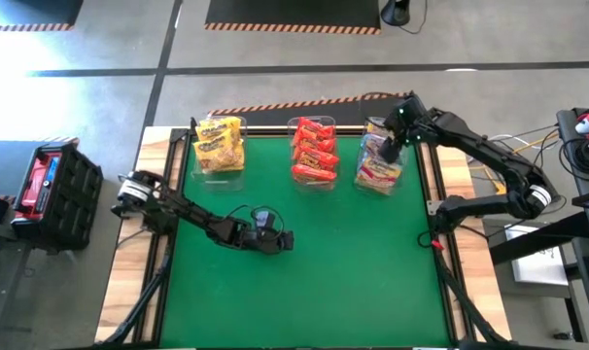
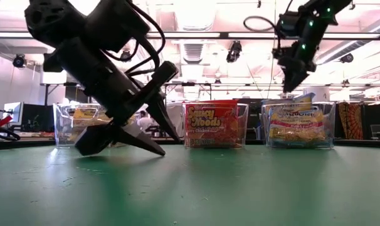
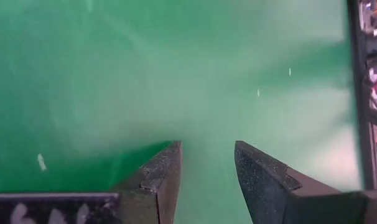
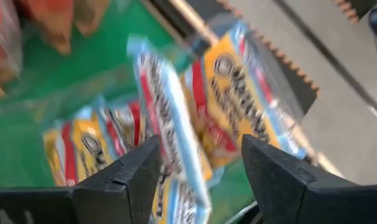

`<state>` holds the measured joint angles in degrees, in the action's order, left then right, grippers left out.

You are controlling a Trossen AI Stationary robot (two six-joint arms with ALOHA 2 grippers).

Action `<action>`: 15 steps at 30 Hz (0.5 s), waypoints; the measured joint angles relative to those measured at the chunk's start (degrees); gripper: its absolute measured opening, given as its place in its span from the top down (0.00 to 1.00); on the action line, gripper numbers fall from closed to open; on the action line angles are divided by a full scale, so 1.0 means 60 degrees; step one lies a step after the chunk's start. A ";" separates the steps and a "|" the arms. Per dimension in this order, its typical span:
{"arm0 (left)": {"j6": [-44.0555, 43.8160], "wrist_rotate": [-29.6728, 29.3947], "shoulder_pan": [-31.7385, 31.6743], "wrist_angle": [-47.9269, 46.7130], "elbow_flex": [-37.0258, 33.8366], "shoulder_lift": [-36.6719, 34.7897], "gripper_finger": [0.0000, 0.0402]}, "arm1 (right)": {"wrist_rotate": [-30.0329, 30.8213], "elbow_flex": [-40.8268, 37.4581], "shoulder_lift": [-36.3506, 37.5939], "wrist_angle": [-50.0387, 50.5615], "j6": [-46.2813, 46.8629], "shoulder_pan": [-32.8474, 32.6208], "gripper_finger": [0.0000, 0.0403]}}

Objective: Sort Maruchan noodles
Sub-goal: Return to Home Position

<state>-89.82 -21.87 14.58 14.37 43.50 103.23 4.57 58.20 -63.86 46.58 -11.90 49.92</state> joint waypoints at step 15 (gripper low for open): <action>0.3852 0.0326 -0.1586 -0.2289 -0.0091 -0.3558 0.67 | -0.0817 0.3003 0.0021 0.2146 0.0636 -0.0002 0.48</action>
<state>-66.70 -19.92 5.06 0.63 42.96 81.88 -0.33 76.22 -63.73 59.45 -8.09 49.91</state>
